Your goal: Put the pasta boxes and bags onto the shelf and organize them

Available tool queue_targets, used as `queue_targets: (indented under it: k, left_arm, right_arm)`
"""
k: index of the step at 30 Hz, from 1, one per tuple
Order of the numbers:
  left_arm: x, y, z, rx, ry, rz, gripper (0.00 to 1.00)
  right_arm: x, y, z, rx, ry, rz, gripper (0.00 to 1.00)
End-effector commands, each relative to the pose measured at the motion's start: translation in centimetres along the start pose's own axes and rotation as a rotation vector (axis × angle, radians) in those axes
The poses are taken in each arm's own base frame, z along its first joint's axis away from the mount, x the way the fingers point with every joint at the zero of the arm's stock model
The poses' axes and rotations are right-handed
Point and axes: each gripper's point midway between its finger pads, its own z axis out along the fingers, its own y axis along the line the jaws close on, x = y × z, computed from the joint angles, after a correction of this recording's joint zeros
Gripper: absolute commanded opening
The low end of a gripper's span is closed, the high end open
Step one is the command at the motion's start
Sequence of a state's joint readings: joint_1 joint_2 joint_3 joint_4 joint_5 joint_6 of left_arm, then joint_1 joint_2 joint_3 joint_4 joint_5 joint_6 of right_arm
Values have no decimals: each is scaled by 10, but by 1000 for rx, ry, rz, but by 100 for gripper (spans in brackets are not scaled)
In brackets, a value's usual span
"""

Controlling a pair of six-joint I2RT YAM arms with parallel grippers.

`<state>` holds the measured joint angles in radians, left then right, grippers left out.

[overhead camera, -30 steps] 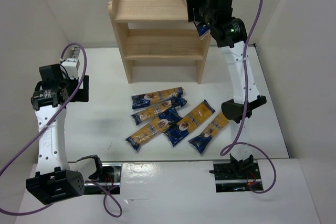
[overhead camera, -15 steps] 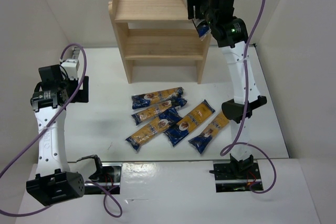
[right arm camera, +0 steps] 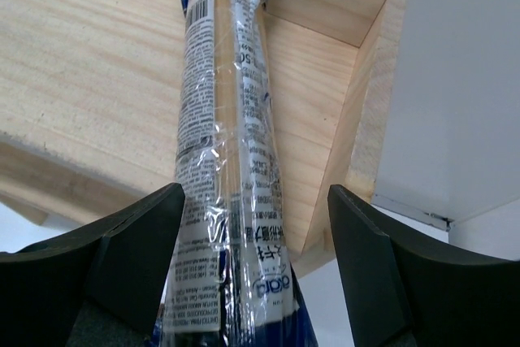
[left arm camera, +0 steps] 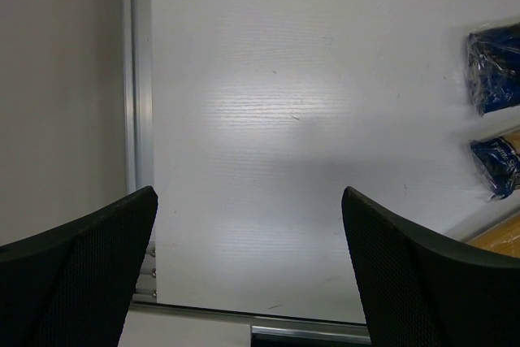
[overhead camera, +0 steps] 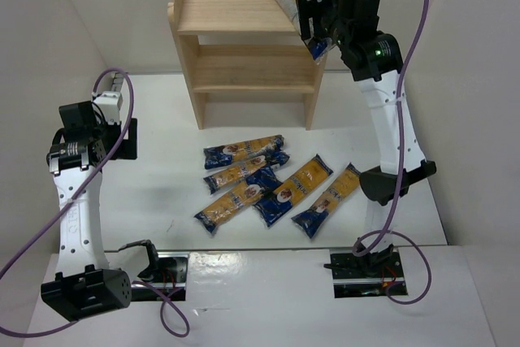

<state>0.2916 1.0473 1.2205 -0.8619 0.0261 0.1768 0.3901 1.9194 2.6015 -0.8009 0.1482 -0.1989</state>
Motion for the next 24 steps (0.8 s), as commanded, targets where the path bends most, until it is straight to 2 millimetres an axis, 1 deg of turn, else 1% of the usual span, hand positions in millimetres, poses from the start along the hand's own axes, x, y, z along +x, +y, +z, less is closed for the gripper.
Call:
queue_targets:
  k: [1,3,4,5,6,7,10,11,12,13,14,15,17,18,20,23,24]
  left_arm:
    - [-1,-4,-3,21,-23,-14,100]
    - [-1,-4,-3,21,-23,-14,100]
    - [-1,-4,-3,21,-23,-14,100]
    - [-1,-4,-3,21,-23,-14,100]
    - [-1,-4,-3,21,-23,-14,100]
    - [-2,-4,-6,19,-32,-14,100]
    - [-2,-4,-6,19,-32,-14,100]
    - [-2,-4,-6,19,-32,-14,100]
    - [-3,-4,-8,16,-41,-4,100]
    - [-3,-4,-8,16,-41,-4,100]
    - [-3,-4,-8,16,-41,-4,100]
    - [-3,-4,-8,16,-41,-4,100]
    - [-3,-5,-8,25,-43,-4,100]
    - [-3,-5,-8,25,-43,-4,100]
    - [-4,-7,-8,34,-45,-4,100]
    - [-2,-8,-8,36,-36,-4,100]
    - [-2,-8,-8,36,-36,-4,100]
  right_arm:
    - [-10,-7,-18,-7,-25,-28,80]
    - [-10,-8,-24,-8,-22,-29,80]
    - [-7,-6,-23,-18,-15,-30,80]
    - [-11,-8,-27,-16,-25,-38,80]
    - [-9,-5,-28,-28,-18,-39,80]
    - [-13,-4,-32,-42,-30,-38,80]
    - [-14,-4,-34,-42,-30,-38,80]
    - [-17,-4,-38,-49,-41,-37,80]
    - [-14,-3,-36,-51,-31,-49,80]
    - [-11,-3,-39,-53,-20,-50,80]
    - [-11,-3,-39,-53,-20,-50,80]
    - [-6,0,-36,-66,-9,-52,80]
    - [-6,1,-39,-76,-8,-61,80]
    - [0,2,-37,-80,12,-63,80]
    - [-3,1,-41,-78,3,-62,78]
    - [0,4,-40,-92,9,-63,77]
    - [6,7,-39,-107,26,-65,76]
